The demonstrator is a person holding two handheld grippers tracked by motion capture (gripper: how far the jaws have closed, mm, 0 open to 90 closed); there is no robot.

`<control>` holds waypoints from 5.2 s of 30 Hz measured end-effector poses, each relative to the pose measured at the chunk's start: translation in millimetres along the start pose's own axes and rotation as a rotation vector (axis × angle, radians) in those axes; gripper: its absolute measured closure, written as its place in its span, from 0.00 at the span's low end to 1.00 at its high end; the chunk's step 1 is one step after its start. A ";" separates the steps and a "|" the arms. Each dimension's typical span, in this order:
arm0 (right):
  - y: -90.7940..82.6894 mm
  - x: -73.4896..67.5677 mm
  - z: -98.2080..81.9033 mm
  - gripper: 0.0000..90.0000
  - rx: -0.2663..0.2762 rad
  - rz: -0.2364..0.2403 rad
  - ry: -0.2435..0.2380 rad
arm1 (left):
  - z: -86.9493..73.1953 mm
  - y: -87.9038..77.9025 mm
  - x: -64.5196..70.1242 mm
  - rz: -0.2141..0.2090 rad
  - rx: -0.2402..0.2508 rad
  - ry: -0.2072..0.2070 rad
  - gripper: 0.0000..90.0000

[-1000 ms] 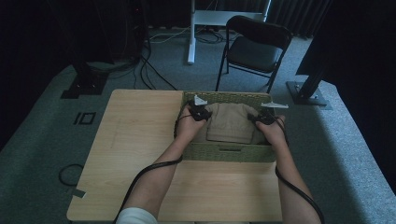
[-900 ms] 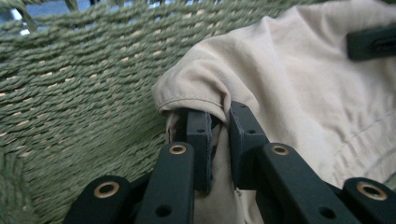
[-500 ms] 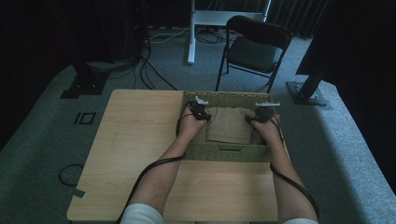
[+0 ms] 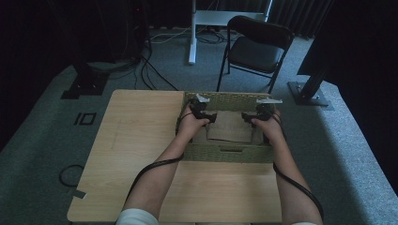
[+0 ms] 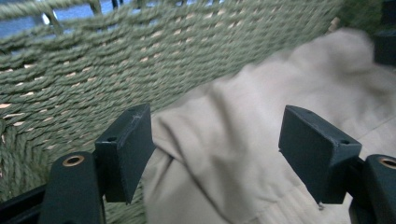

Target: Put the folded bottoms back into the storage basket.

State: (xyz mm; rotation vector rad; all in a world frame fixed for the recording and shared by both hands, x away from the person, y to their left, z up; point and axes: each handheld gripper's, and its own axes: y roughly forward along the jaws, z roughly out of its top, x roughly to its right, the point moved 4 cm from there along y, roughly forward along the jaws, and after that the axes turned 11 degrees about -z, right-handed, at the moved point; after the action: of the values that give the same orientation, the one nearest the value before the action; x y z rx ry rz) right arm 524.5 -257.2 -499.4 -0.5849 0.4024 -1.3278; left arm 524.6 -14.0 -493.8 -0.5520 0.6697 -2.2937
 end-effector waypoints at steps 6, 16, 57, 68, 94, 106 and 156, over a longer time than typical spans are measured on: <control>-20.6 -8.7 17.6 0.16 0.042 0.028 -0.023 | 8.3 -18.9 9.5 -0.020 0.014 -0.009 0.24; -44.2 -16.6 21.6 0.15 0.056 0.047 -0.016 | 8.8 -47.8 17.6 -0.039 0.045 0.016 0.22; -133.0 -47.8 4.4 0.14 0.212 0.159 -0.072 | -14.5 -113.7 71.7 -0.145 0.159 0.124 0.22; -156.3 -52.5 -15.4 0.14 0.247 0.165 -0.132 | -29.4 -133.6 85.9 -0.178 0.200 0.130 0.22; -171.5 -63.1 -78.0 0.14 0.232 0.220 -0.130 | -93.3 -153.5 100.4 -0.183 0.178 0.173 0.22; -159.3 -58.9 -117.3 0.14 0.174 0.205 -0.131 | -123.6 -146.0 90.1 -0.155 0.147 0.143 0.22; -120.0 -14.2 -197.9 0.13 -0.094 -0.021 -0.070 | -205.4 -104.8 53.8 0.078 -0.114 0.038 0.17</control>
State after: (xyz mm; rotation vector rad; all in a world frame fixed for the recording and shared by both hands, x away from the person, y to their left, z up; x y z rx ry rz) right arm 311.5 -292.3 -584.0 -0.7143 0.4040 -1.3098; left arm 324.7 78.7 -580.5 -0.5265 0.8305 -2.2085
